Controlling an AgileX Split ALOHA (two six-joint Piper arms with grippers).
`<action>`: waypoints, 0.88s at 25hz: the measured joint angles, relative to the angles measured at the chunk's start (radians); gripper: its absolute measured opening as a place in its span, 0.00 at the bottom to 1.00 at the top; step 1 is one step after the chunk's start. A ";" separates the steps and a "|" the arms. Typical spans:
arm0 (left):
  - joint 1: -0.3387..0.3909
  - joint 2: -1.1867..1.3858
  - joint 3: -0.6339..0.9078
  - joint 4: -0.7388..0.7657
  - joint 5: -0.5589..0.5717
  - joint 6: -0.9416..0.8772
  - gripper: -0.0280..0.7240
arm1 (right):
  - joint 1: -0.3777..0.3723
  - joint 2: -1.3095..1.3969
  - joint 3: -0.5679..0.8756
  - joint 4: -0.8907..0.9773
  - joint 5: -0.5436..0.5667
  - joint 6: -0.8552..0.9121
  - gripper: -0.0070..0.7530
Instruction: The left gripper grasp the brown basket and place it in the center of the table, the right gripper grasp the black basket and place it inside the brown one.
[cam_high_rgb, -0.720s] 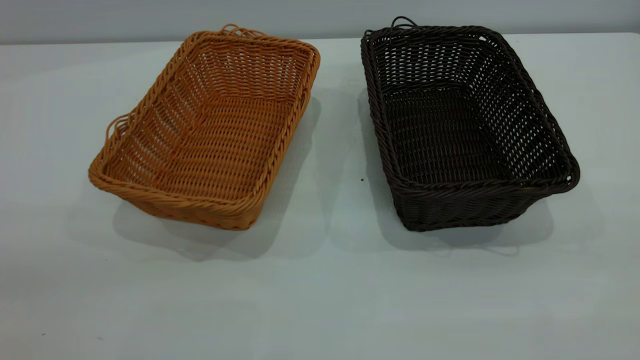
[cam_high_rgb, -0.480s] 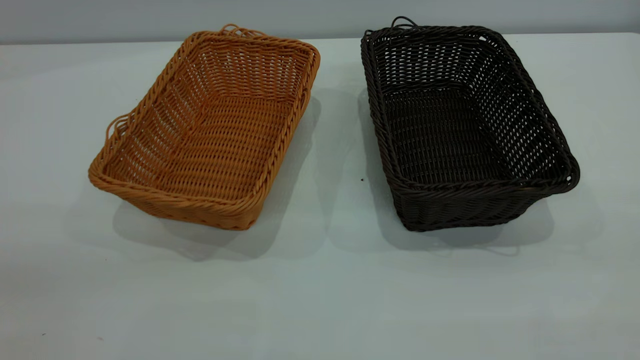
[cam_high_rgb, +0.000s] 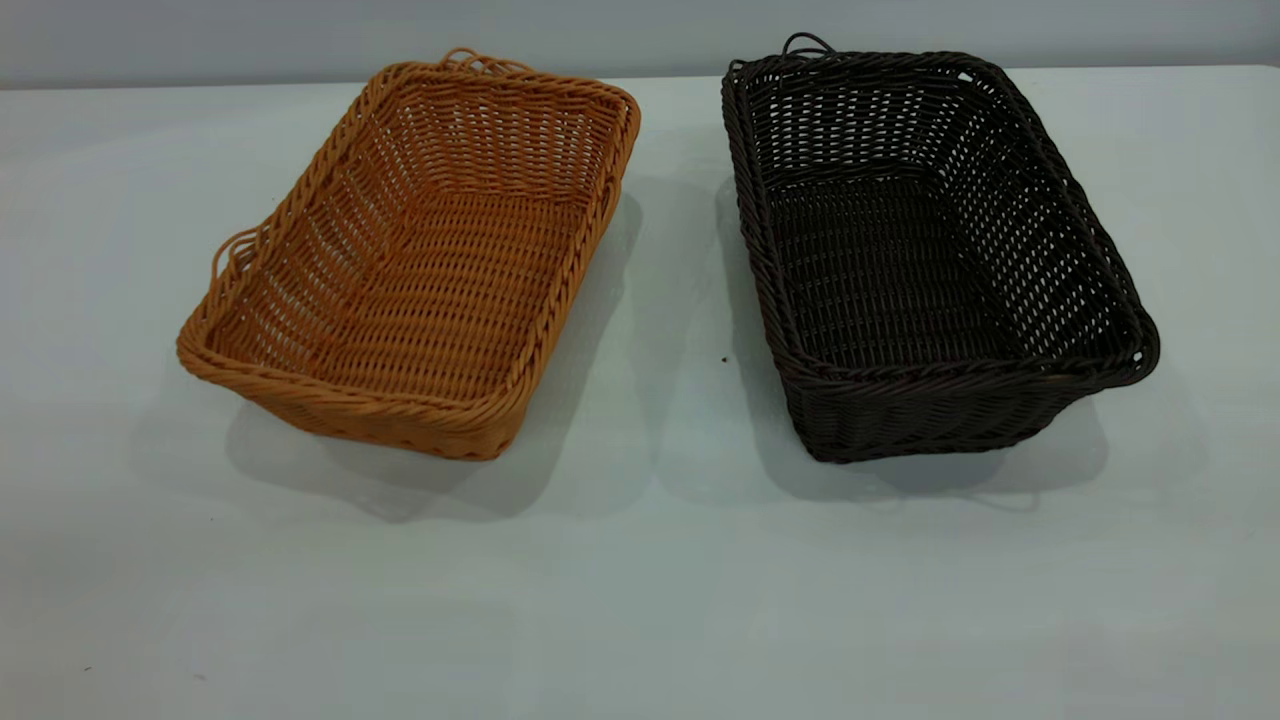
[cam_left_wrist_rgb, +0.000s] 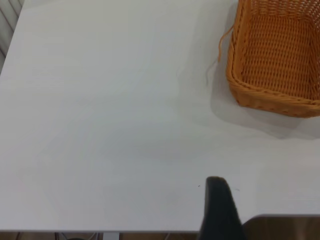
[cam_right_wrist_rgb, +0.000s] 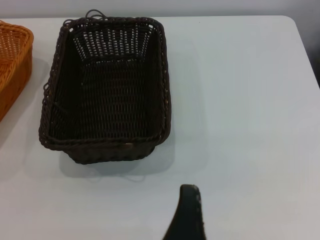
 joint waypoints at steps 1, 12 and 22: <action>0.000 0.000 0.000 0.000 0.000 0.000 0.63 | 0.000 0.000 0.000 0.000 0.000 0.000 0.77; 0.000 0.000 0.000 0.000 0.000 0.000 0.63 | 0.000 0.000 0.000 0.000 0.000 0.000 0.77; 0.000 0.013 -0.005 0.000 0.000 0.000 0.63 | 0.000 0.008 0.000 0.010 -0.004 -0.003 0.77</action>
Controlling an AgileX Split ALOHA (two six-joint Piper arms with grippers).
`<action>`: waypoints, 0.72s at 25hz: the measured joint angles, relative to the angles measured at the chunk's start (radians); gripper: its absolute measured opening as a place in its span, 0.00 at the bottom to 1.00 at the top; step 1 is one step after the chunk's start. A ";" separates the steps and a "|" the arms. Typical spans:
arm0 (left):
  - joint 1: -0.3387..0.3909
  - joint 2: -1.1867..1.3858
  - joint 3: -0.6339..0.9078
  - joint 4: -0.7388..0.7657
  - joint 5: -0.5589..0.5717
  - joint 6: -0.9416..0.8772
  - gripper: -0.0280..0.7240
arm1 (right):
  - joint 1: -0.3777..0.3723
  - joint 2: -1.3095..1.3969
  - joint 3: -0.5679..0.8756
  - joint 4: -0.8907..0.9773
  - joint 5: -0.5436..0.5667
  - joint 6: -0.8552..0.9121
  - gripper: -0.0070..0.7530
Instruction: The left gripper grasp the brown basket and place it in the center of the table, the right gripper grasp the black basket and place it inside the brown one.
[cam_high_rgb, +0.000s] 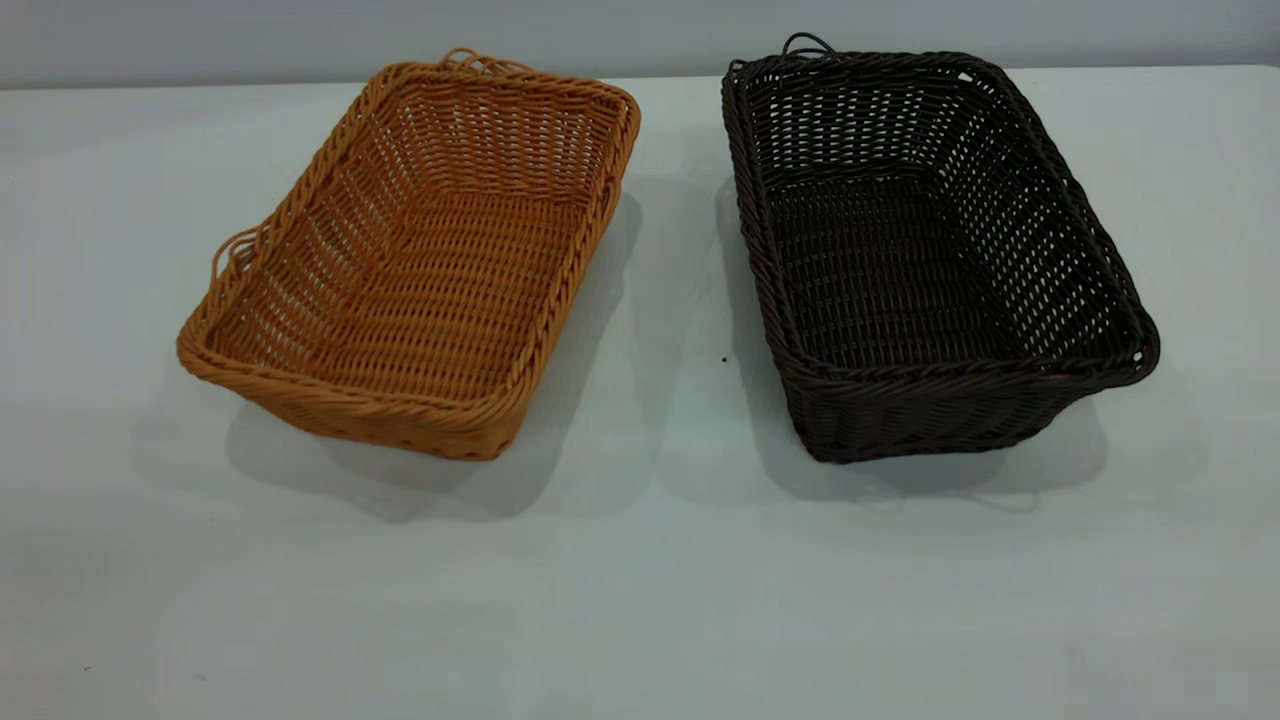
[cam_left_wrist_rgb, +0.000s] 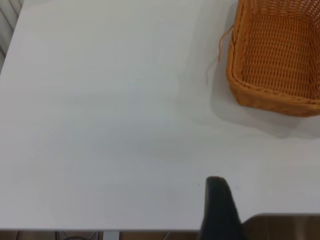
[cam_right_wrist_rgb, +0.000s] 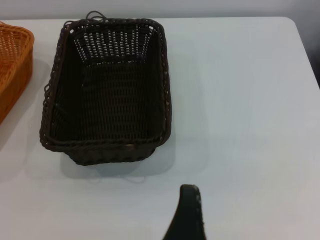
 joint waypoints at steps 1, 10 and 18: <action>0.000 0.021 -0.010 0.000 0.000 0.000 0.63 | 0.000 0.012 0.000 0.011 -0.001 -0.010 0.76; 0.000 0.464 -0.127 0.000 -0.202 0.122 0.68 | 0.000 0.425 -0.013 0.268 -0.195 -0.302 0.76; 0.000 0.847 -0.210 -0.001 -0.475 0.147 0.73 | 0.011 1.012 -0.013 0.796 -0.372 -0.828 0.76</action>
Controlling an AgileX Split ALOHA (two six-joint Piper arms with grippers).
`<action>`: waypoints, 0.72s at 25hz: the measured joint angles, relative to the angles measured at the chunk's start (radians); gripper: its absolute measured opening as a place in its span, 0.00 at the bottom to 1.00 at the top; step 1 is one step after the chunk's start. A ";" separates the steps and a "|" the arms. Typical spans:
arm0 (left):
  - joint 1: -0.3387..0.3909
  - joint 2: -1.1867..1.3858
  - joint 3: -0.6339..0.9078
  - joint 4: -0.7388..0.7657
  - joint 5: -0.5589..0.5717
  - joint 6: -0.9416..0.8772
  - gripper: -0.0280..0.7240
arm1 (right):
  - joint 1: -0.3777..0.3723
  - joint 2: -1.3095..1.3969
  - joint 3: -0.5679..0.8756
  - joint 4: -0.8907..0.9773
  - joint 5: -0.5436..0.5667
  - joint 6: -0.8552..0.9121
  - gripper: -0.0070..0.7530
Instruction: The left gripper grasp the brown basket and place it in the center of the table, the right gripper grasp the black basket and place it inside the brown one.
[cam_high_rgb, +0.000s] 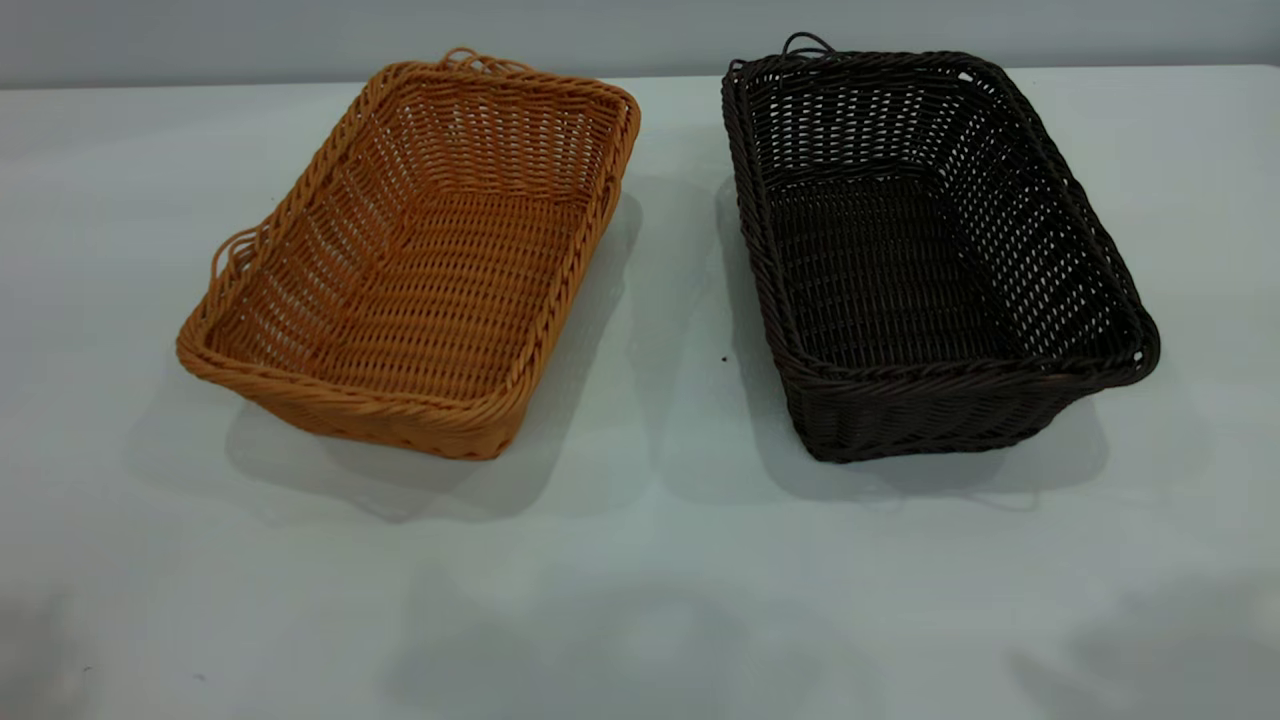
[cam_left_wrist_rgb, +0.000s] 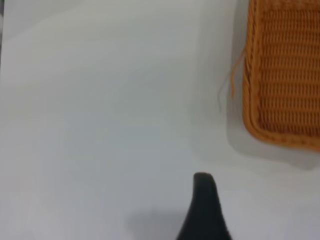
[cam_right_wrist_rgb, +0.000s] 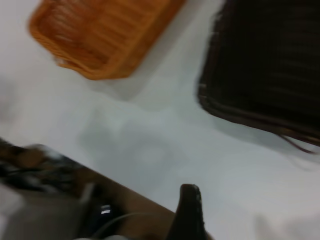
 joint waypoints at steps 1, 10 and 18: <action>0.000 0.036 -0.011 0.000 -0.021 0.001 0.73 | 0.021 0.058 0.000 0.049 -0.030 -0.044 0.76; 0.000 0.209 -0.037 0.000 -0.164 0.004 0.73 | 0.346 0.591 -0.109 0.309 -0.178 0.139 0.76; 0.000 0.246 -0.056 0.000 -0.172 0.003 0.73 | 0.355 0.912 -0.185 0.862 -0.276 0.397 0.76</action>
